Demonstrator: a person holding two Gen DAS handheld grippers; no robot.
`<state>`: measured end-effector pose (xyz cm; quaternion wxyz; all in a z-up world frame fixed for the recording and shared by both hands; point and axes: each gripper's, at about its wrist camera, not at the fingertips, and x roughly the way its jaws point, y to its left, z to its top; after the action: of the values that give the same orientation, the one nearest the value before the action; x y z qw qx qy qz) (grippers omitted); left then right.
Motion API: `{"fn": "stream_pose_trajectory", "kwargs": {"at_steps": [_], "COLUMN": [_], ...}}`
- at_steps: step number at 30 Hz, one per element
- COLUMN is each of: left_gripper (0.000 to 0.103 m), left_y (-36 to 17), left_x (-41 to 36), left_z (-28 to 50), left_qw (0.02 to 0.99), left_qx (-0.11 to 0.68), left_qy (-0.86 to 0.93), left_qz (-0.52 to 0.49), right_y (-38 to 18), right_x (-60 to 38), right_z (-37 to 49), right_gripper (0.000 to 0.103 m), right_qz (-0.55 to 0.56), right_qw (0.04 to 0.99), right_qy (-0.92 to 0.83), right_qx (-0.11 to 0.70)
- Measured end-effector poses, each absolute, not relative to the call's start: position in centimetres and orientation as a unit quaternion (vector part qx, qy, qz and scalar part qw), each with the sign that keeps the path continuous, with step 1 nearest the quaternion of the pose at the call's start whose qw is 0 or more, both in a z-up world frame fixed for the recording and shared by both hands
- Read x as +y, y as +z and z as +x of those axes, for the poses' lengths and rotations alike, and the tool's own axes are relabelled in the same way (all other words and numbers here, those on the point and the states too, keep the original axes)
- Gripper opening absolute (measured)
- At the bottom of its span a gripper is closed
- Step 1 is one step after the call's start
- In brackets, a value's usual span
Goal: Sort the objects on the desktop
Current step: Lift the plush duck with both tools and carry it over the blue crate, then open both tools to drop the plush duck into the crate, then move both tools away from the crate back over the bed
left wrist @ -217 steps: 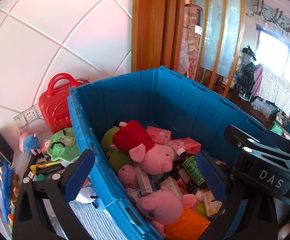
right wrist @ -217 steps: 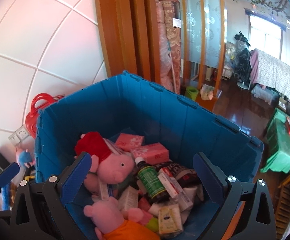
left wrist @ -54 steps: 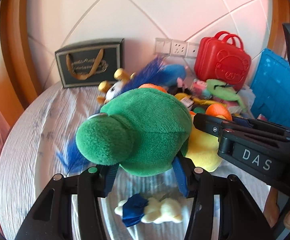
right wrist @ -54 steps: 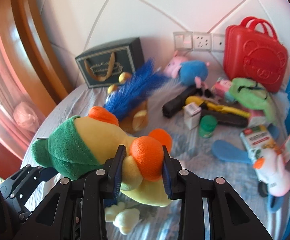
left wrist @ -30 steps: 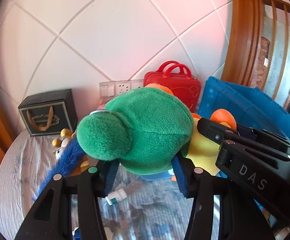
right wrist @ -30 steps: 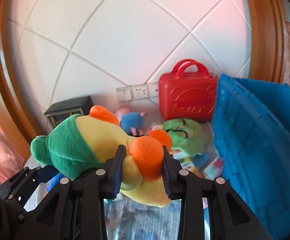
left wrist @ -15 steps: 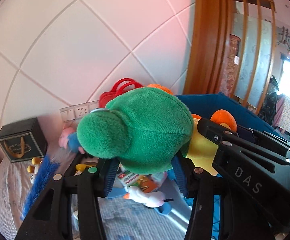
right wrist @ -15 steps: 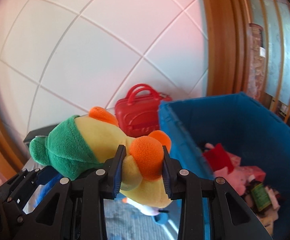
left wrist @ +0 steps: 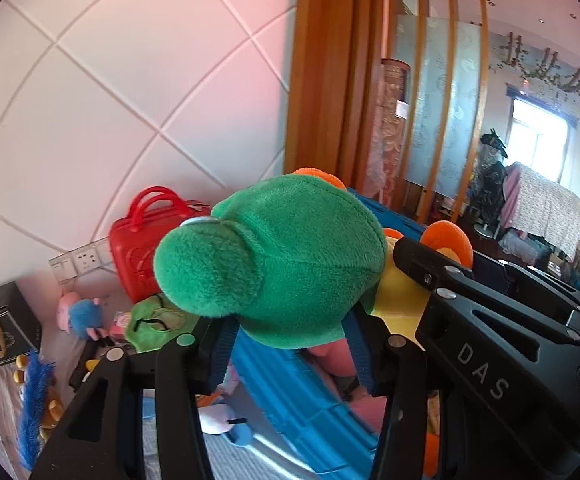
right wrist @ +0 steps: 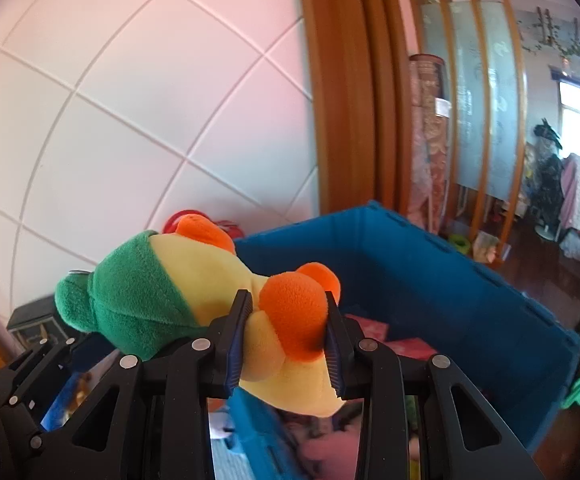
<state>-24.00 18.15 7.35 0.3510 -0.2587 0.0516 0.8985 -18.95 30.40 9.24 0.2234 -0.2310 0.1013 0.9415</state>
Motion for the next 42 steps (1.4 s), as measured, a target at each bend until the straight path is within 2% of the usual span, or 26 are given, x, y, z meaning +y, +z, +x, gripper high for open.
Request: {"fn": "stream_pose_trajectory", "kwargs": {"at_steps": [16, 19, 21, 22, 23, 24, 27, 42], "left_gripper": [0.050, 0.055, 0.062, 0.083, 0.103, 0.103, 0.103, 0.103], "left_y": [6.7, 6.5, 6.3, 6.3, 6.3, 6.3, 6.2, 6.4], "left_x": [27.4, 28.2, 28.7, 28.7, 28.7, 28.7, 28.6, 24.5], "left_z": [-20.2, -19.7, -19.8, -19.8, -19.9, -20.0, -20.3, -21.6], "left_qw": [0.392, 0.390, 0.386, 0.381, 0.382, 0.384, 0.379, 0.356], "left_qx": [0.080, 0.087, 0.093, 0.093, 0.090, 0.088, 0.089, 0.067], "left_qy": [0.872, 0.870, 0.869, 0.872, 0.872, 0.870, 0.870, 0.884], "left_qz": [-0.282, -0.290, -0.295, -0.292, -0.292, -0.296, -0.301, -0.297], "right_y": [8.4, 8.1, 7.8, 7.8, 7.7, 7.6, 7.6, 8.3], "right_x": [37.6, 38.0, 38.8, 39.0, 39.3, 39.6, 39.8, 37.2], "right_z": [-13.6, -13.1, -13.1, -13.0, -13.0, -12.9, -12.3, -14.2], "right_gripper": [0.033, 0.039, 0.053, 0.063, 0.098, 0.102, 0.103, 0.103], "right_qz": [-0.240, -0.245, -0.253, -0.253, -0.255, -0.257, -0.255, -0.254], "right_qw": [0.278, 0.285, 0.292, 0.297, 0.306, 0.308, 0.325, 0.295], "right_qy": [0.922, 0.918, 0.913, 0.911, 0.907, 0.906, 0.902, 0.914], "right_qx": [0.120, 0.125, 0.133, 0.135, 0.134, 0.135, 0.124, 0.113]}}
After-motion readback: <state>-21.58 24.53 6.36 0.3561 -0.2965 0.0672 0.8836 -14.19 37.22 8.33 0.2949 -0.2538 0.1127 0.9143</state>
